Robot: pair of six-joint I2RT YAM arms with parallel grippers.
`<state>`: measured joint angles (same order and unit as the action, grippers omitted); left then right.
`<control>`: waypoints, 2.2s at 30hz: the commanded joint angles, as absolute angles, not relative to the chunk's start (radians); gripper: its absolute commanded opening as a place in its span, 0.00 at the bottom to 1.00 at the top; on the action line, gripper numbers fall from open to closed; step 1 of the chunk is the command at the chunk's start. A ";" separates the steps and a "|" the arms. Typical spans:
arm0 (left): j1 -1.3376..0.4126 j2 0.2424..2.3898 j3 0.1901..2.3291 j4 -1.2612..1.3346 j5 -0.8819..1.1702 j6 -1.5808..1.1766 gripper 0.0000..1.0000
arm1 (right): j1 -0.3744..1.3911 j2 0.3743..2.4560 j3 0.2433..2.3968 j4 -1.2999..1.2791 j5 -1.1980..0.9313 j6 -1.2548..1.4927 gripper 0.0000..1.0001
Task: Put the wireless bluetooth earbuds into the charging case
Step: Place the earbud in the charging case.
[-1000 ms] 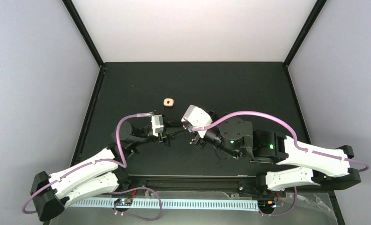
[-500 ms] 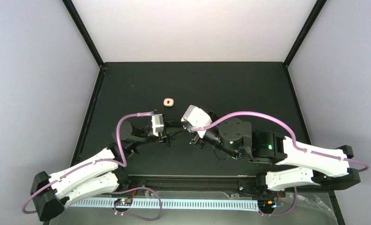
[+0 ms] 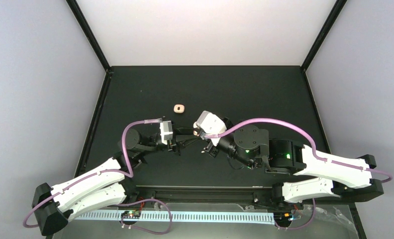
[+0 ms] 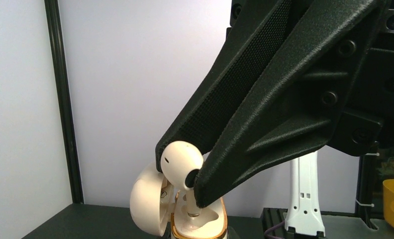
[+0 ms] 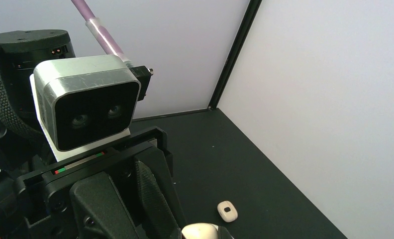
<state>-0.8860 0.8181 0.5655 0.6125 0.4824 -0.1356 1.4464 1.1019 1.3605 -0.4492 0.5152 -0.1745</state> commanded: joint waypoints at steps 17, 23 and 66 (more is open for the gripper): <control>-0.893 0.810 0.619 0.588 0.460 -0.177 0.02 | 1.452 1.105 1.338 -0.460 0.514 -0.157 0.01; -0.894 0.813 0.630 0.573 0.466 -0.179 0.02 | 1.453 1.106 1.339 -0.453 0.513 -0.157 0.01; -0.893 0.805 0.632 0.570 0.453 -0.189 0.02 | 1.453 1.106 1.354 -0.462 0.535 -0.106 0.27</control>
<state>-0.8864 0.8173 0.5911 0.5510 0.4675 -0.1780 1.4464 1.1175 1.3437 -0.4583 0.5194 -0.1226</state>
